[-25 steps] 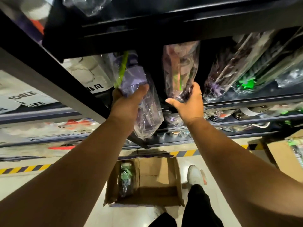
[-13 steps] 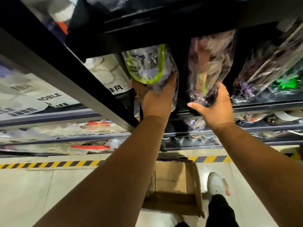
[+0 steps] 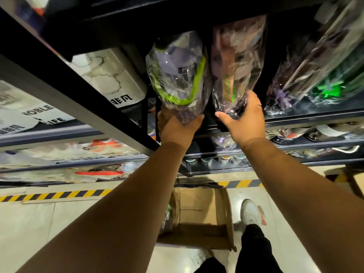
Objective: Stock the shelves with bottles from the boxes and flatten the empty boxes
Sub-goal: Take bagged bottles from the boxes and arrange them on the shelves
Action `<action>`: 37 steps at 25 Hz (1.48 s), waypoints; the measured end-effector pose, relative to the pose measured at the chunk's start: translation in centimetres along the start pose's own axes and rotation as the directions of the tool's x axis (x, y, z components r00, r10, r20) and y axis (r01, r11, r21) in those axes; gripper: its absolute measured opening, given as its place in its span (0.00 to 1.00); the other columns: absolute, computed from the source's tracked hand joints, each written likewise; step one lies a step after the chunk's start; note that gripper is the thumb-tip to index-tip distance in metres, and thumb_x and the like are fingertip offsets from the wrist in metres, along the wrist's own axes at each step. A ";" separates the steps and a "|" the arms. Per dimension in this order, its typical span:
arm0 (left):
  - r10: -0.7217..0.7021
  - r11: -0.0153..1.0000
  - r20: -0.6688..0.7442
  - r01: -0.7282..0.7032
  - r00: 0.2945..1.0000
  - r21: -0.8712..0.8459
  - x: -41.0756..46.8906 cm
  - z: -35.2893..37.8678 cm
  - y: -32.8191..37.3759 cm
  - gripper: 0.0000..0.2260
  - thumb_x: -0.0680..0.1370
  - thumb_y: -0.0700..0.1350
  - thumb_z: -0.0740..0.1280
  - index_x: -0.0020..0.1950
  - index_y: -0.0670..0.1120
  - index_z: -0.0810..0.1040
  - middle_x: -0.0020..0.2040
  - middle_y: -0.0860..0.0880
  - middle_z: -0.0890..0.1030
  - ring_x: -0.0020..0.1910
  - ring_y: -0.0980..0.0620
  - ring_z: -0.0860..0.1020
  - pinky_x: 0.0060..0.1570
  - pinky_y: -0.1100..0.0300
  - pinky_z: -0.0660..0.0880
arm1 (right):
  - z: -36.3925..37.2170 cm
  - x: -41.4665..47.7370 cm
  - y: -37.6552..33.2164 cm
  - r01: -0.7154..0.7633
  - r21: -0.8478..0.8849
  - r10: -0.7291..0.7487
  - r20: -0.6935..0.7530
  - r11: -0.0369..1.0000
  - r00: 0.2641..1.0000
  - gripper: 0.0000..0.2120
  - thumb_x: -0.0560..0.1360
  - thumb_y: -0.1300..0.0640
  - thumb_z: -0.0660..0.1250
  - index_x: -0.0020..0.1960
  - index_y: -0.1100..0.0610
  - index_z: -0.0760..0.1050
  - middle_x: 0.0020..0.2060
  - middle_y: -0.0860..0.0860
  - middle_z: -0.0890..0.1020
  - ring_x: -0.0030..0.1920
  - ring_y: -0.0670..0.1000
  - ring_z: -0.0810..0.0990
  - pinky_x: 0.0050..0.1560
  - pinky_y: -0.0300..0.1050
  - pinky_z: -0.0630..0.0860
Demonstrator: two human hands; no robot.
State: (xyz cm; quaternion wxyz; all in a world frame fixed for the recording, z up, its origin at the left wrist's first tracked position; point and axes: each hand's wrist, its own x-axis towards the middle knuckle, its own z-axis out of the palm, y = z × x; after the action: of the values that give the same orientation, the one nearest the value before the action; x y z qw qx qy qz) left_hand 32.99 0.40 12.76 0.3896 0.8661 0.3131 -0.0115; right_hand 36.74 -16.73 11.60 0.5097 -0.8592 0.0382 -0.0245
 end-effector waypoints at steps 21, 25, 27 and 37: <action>0.392 0.652 0.470 -0.599 0.791 0.464 -20.2 -2.5 1.0 0.40 0.76 0.59 0.69 0.80 0.46 0.53 0.80 0.42 0.56 0.79 0.43 0.55 0.77 0.49 0.53 | -18.3 -19.2 -0.3 -0.039 -0.828 0.280 0.144 0.559 0.949 0.36 0.77 0.34 0.58 0.80 0.46 0.49 0.80 0.55 0.48 0.79 0.61 0.46 0.75 0.63 0.47; 0.552 0.517 0.511 -0.751 0.659 0.411 -27.1 0.3 6.0 0.39 0.71 0.59 0.74 0.77 0.47 0.65 0.76 0.43 0.66 0.75 0.43 0.62 0.74 0.48 0.61 | -27.5 -22.1 1.4 -0.181 -0.837 0.348 0.012 0.516 0.937 0.39 0.76 0.33 0.61 0.79 0.46 0.50 0.79 0.56 0.54 0.78 0.61 0.51 0.75 0.62 0.50; 0.600 0.453 0.540 -0.807 0.590 0.378 -30.2 2.8 8.7 0.39 0.69 0.58 0.76 0.75 0.45 0.68 0.74 0.42 0.69 0.74 0.41 0.66 0.73 0.46 0.63 | -32.6 -23.1 3.0 -0.244 -0.818 0.363 -0.047 0.521 0.930 0.39 0.75 0.33 0.62 0.79 0.46 0.51 0.79 0.55 0.55 0.78 0.60 0.53 0.75 0.61 0.53; 0.619 0.291 0.708 -0.937 0.340 0.195 -48.5 24.1 24.4 0.40 0.60 0.57 0.79 0.66 0.45 0.69 0.61 0.39 0.80 0.59 0.35 0.79 0.56 0.40 0.77 | -59.7 -27.1 14.4 -0.430 -0.749 0.483 -0.169 0.504 0.859 0.39 0.75 0.34 0.61 0.79 0.46 0.50 0.79 0.55 0.54 0.77 0.60 0.55 0.74 0.57 0.56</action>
State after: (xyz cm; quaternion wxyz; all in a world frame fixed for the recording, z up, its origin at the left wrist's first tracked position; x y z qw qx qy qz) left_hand 12.89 -54.10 25.03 0.1200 0.9338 -0.3107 -0.1305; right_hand 4.31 -73.33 27.47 0.0859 -0.9507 0.2540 0.1557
